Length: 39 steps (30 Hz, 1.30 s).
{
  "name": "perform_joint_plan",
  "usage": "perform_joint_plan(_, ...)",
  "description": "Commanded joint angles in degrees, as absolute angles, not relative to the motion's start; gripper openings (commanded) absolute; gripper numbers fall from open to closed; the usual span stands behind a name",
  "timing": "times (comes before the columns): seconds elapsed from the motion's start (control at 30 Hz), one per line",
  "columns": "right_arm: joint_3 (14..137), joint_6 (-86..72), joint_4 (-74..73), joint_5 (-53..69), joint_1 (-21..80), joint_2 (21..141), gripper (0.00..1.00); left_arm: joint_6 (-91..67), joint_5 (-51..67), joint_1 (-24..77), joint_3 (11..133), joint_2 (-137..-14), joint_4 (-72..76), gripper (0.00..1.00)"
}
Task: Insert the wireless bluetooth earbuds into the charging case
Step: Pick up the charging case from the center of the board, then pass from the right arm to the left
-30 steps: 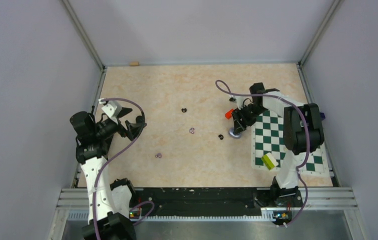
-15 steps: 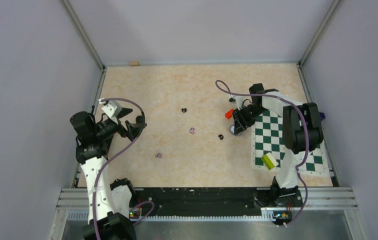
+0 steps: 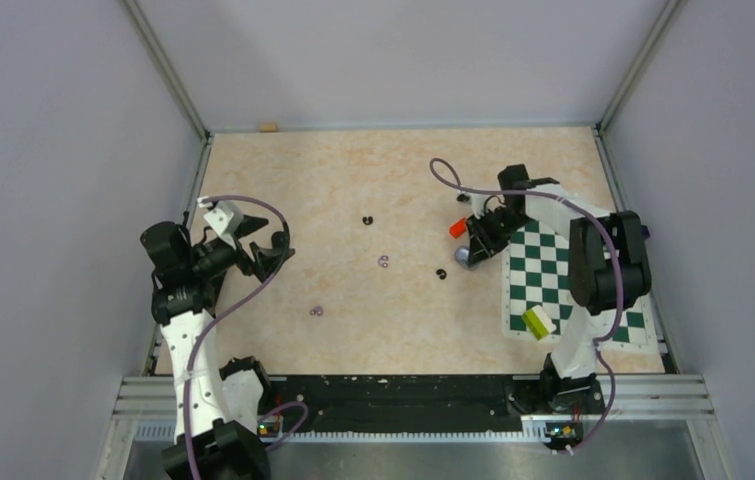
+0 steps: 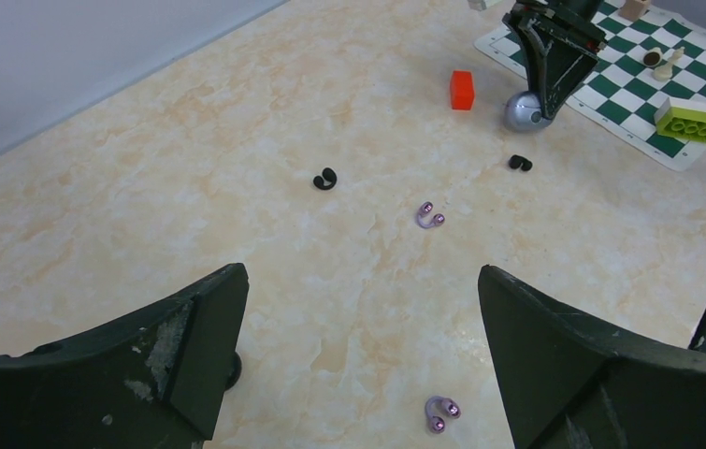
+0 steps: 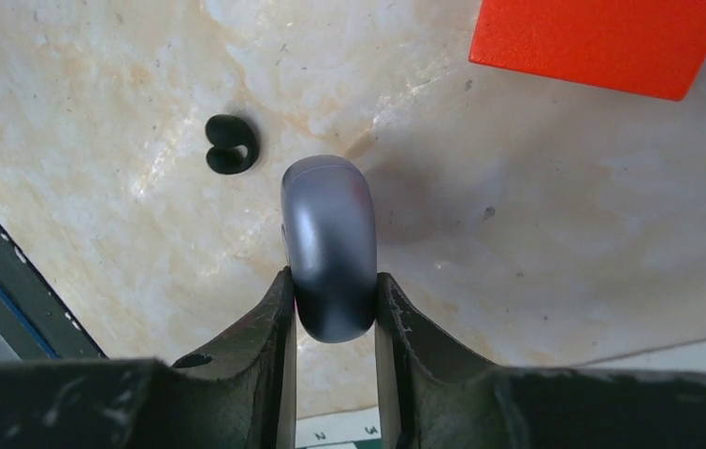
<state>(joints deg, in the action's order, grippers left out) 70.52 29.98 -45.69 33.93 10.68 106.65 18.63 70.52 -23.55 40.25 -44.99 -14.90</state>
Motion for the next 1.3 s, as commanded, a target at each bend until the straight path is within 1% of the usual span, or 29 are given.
perform_joint_plan(0.0, 69.4, 31.6, -42.5, 36.5, 11.2, 96.1, 0.12, 19.0, 75.3, -23.2, 41.7, -47.2, -12.7, 0.99)
perform_joint_plan(0.1, 67.9, 30.9, -39.4, 38.1, 11.2, 89.7, 0.09, 17.4, 73.7, -19.1, 44.0, -49.8, -11.5, 0.99)
perform_joint_plan(0.23, 67.2, 28.4, -34.8, 39.6, 11.7, 81.3, 0.09, 22.8, 59.1, -6.1, 49.2, -53.9, -14.5, 0.99)
perform_joint_plan(0.3, 67.3, 27.1, -32.1, 39.9, 12.6, 78.1, 0.09, 25.7, 56.5, -0.8, 53.5, -57.6, -17.1, 0.99)
perform_joint_plan(0.4, 68.8, 25.5, -28.8, 39.7, 15.1, 74.6, 0.09, 25.6, 57.9, 4.5, 63.8, -65.6, -22.0, 0.99)
perform_joint_plan(0.5, 70.3, 23.2, -25.8, 41.7, 17.3, 72.3, 0.09, 24.0, 62.1, 8.7, 74.5, -73.6, -26.7, 0.99)
perform_joint_plan(0.6, 69.8, 17.8, -19.6, 45.8, 17.7, 70.0, 0.09, 22.0, 64.4, 13.8, 80.2, -78.8, -28.3, 0.99)
perform_joint_plan(0.73, 65.3, 12.4, -12.2, 48.8, 18.0, 66.5, 0.09, 22.3, 67.3, 21.1, 82.6, -84.3, -31.3, 0.99)
perform_joint_plan(0.93, 54.7, 11.1, -3.4, 51.6, 20.1, 60.3, 0.10, 19.0, 73.8, 26.9, 84.5, -90.5, -32.3, 0.99)
perform_joint_plan(1.1, 53.2, 10.3, -2.0, 54.0, 20.9, 61.3, 0.10, 19.3, 72.2, 30.4, 86.7, -92.9, -34.5, 0.99)
perform_joint_plan(1.27, 52.3, 8.3, -0.6, 57.8, 21.1, 62.0, 0.09, 19.2, 71.3, 31.1, 86.1, -93.2, -33.8, 0.95)
